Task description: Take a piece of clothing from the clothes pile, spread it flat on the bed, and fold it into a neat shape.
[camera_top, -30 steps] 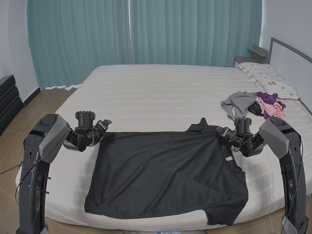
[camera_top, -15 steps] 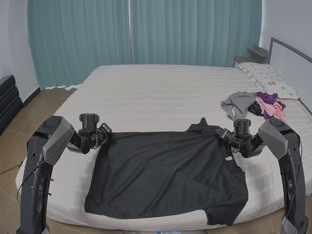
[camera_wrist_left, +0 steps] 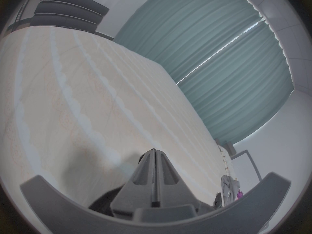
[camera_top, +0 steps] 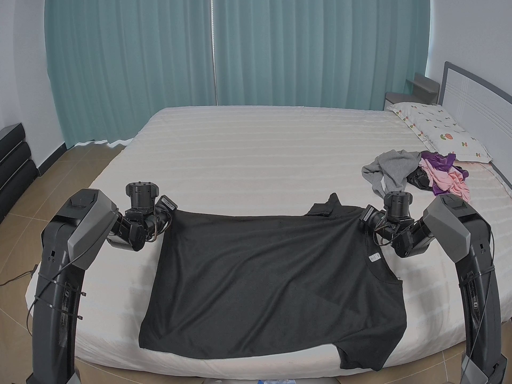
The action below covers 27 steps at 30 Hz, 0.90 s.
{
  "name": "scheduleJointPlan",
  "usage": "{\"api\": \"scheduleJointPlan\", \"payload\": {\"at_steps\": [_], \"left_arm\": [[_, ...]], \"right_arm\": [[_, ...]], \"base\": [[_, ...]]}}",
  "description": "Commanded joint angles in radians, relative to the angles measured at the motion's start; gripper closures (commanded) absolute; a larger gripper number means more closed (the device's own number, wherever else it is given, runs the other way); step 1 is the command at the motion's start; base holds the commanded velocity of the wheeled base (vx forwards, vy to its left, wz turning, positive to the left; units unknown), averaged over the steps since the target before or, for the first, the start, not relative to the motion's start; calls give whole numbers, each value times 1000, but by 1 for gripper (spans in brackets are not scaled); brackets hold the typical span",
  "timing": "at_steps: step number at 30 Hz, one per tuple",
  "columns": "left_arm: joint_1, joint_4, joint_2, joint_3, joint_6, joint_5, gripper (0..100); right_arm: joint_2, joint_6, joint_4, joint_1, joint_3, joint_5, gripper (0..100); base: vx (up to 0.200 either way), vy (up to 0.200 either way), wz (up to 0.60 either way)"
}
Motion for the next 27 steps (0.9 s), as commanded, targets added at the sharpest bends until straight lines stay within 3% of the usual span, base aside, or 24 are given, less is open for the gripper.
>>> {"api": "scheduleJointPlan", "payload": {"at_steps": [1,18,27], "left_arm": [[0,-28,-5,2,-15,11,100],[27,-140,0,-24,-64,79,100],[21,-135,30,-75,-64,70,100]], "right_arm": [[-1,0,-22,1,-15,0,100],[-7,-1,-114,-9,-103,-45,100],[42,-11,-116,-4,-104,-43,100]], "base": [[0,0,0],[0,0,0],[0,0,0]]}}
